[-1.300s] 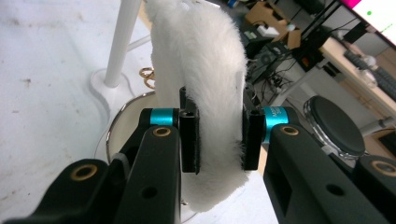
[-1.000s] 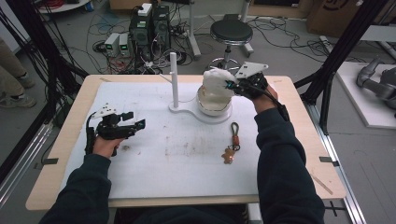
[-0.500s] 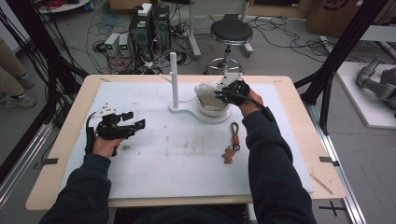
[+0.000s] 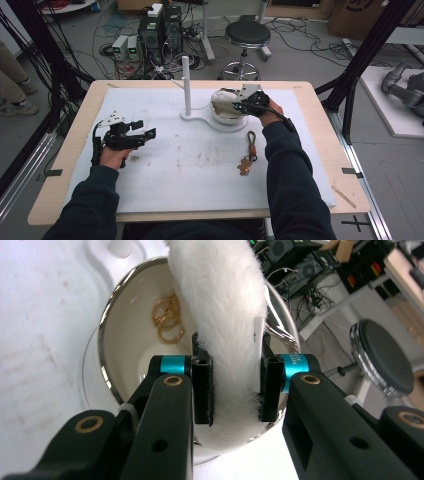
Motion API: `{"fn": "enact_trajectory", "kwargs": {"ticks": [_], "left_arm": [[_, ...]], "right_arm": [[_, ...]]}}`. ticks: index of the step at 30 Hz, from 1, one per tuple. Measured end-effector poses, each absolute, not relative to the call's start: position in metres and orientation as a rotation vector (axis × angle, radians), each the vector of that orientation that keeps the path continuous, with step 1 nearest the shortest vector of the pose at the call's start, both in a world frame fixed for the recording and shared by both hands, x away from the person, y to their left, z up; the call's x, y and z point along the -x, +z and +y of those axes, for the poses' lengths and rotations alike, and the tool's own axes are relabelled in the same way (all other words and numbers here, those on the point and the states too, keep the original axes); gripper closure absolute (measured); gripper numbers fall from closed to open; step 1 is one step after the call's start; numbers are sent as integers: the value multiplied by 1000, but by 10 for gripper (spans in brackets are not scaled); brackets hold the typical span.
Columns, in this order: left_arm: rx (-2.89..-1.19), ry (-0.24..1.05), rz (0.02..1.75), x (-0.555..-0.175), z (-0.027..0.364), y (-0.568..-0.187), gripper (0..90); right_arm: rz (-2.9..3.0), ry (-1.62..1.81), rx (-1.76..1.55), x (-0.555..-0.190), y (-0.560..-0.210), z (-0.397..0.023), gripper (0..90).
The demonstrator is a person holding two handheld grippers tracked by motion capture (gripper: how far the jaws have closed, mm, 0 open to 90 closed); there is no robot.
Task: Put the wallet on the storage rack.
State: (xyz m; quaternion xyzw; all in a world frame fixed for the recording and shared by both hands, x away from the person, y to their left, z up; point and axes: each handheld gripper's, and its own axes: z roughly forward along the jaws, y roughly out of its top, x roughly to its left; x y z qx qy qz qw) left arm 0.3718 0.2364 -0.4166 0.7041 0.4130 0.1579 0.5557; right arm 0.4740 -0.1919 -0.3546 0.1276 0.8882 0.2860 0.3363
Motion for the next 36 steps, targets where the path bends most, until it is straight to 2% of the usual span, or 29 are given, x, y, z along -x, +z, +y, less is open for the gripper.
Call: {"fn": "enact_trajectory", "kwargs": {"ticks": [4, 5, 7, 10, 15, 20, 24, 26, 30, 36], "left_arm": [[-1668, 367, 976, -372, 236, -417, 259], [-1667, 368, 974, -371, 235, -417, 259], [-1666, 371, 974, -371, 236, -417, 259], [-1652, 361, 976, -371, 238, -417, 270], [-1646, 375, 979, -371, 240, -417, 268], [-1639, 386, 986, -371, 241, -417, 268], [-1633, 410, 993, -370, 243, -416, 268], [-1626, 428, 999, -369, 245, -416, 246], [-1623, 422, 1023, -370, 248, -418, 211], [-1635, 430, 1018, -369, 246, -418, 211]], "right_arm": [[2320, 725, -285, -472, -356, -190, 742], [2321, 732, -307, -473, -355, -192, 702], [2312, 765, -437, -476, -354, -197, 483], [2347, 894, -647, -476, -349, -210, 416], [2324, 1065, -838, -460, -336, -234, 403], [2200, 1188, -864, -423, -336, -258, 396], [2169, 1206, -905, -396, -352, -273, 354], [2143, 1182, -961, -383, -367, -279, 272], [2133, 1182, -1024, -378, -382, -283, 230], [2133, 1174, -1054, -378, -389, -288, 227]]}}
